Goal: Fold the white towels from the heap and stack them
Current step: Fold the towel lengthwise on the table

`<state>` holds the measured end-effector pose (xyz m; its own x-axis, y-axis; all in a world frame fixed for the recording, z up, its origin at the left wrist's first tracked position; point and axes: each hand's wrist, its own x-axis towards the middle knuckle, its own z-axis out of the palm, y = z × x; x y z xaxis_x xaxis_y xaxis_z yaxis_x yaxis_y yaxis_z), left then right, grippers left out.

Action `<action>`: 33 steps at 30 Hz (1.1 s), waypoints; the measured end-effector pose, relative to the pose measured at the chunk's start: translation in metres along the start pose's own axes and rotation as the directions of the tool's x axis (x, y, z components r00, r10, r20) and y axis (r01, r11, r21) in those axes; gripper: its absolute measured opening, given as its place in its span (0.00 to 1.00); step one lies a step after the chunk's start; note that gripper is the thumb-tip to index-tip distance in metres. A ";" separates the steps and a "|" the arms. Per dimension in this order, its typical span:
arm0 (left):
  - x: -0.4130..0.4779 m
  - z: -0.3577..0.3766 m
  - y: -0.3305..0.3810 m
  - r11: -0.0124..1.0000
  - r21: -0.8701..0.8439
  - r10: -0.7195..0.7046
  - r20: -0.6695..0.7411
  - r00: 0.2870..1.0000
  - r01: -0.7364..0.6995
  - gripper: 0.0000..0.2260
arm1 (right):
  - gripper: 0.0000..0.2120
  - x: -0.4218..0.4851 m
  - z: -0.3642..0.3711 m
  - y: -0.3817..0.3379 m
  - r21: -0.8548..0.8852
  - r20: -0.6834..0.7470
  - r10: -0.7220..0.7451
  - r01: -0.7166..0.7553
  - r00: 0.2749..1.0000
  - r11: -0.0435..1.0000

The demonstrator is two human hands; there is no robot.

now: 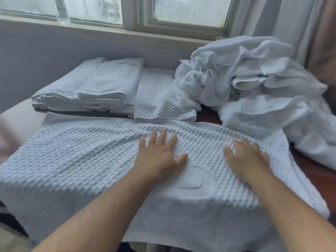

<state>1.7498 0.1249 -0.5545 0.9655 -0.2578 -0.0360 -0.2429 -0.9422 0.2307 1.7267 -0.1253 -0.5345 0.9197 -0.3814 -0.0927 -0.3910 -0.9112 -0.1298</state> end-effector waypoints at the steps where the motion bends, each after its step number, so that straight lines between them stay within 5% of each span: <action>1: 0.003 0.001 -0.001 1.000 0.009 0.005 0.001 1.000 -0.005 0.35 | 0.38 -0.004 -0.001 0.013 -0.027 0.006 0.099 -0.099 0.995 0.995; 3: 0.008 0.004 -0.002 1.000 0.026 0.006 -0.003 1.000 -0.006 0.39 | 0.42 -0.014 -0.001 0.038 -0.016 0.039 0.217 -0.216 0.975 0.976; 8: 0.024 0.003 0.002 0.999 0.051 0.011 -0.002 1.000 -0.011 0.43 | 0.41 -0.002 0.000 0.060 0.066 0.001 0.179 -0.179 0.984 0.982; 15: 0.042 0.006 0.009 0.997 0.082 0.006 -0.023 1.000 -0.004 0.40 | 0.21 0.011 -0.005 0.130 0.325 -0.202 -0.120 0.182 0.972 0.928; 19: 0.039 0.005 0.013 0.995 0.080 0.065 -0.065 0.996 -0.060 0.35 | 0.19 0.001 -0.017 0.177 0.264 -0.118 -0.270 0.292 0.956 0.919; 22: 0.027 0.003 0.021 0.959 0.080 0.276 -0.049 0.960 -0.272 0.30 | 0.16 0.004 -0.030 0.173 0.160 -0.100 -0.193 0.207 0.976 0.965; 25: 0.018 0.002 0.026 0.951 0.074 0.299 0.025 0.954 -0.300 0.30 | 0.15 0.009 -0.030 0.120 -0.102 -0.287 -0.112 0.086 0.951 0.991; 28: 0.018 -0.003 0.035 0.969 -0.018 0.246 -0.001 0.969 -0.246 0.25 | 0.20 0.009 -0.017 0.062 0.191 -0.412 -0.115 0.209 0.904 0.959; 33: 0.038 -0.016 0.065 0.994 -0.040 0.098 -0.116 0.988 -0.103 0.14 | 0.26 0.027 -0.008 0.041 0.478 -0.380 0.047 0.153 0.924 0.865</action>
<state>1.7718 0.0572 -0.5250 0.9414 -0.3222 0.1001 -0.3374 -0.9013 0.2718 1.7362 -0.1742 -0.5342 0.8447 -0.4539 0.2837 -0.2142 -0.7723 -0.5980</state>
